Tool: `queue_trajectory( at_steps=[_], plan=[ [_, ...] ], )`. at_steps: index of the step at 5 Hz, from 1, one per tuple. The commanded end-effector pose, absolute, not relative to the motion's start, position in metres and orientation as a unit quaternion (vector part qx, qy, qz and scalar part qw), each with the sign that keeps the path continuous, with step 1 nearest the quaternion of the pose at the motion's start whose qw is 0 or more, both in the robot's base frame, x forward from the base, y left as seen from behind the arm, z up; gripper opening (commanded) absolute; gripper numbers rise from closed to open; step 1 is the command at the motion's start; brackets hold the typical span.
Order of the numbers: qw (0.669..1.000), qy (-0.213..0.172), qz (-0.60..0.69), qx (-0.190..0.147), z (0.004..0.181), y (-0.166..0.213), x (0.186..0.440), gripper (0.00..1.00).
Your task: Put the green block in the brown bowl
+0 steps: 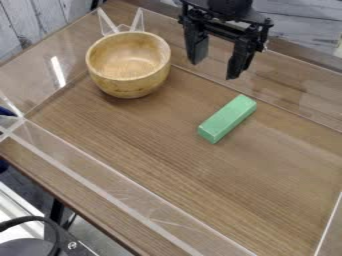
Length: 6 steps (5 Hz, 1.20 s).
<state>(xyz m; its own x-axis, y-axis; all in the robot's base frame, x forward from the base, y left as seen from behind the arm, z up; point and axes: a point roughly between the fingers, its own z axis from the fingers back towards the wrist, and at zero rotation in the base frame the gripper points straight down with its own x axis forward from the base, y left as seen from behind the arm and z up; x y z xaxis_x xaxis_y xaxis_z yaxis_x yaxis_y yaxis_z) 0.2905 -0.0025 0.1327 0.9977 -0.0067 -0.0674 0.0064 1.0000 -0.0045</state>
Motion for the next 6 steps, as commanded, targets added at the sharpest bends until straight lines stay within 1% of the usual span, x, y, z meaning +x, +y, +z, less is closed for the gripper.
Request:
queue_trajectory(
  at_steps=[1,2,3,4,5,6],
  plan=[
    [0.999,0.045,-0.014,-0.001,0.114,-0.005,0.291,1.00],
    [0.998,0.052,-0.035,-0.002,0.089,-0.011,0.290,1.00],
    [0.997,0.050,-0.062,-0.004,0.071,-0.015,0.291,1.00],
    [0.996,0.045,-0.079,-0.006,0.056,-0.019,0.294,1.00],
    [0.995,0.039,-0.089,-0.011,0.043,-0.020,0.300,0.00],
    [0.994,0.034,-0.101,-0.018,0.035,-0.023,0.305,0.00]
  ],
)
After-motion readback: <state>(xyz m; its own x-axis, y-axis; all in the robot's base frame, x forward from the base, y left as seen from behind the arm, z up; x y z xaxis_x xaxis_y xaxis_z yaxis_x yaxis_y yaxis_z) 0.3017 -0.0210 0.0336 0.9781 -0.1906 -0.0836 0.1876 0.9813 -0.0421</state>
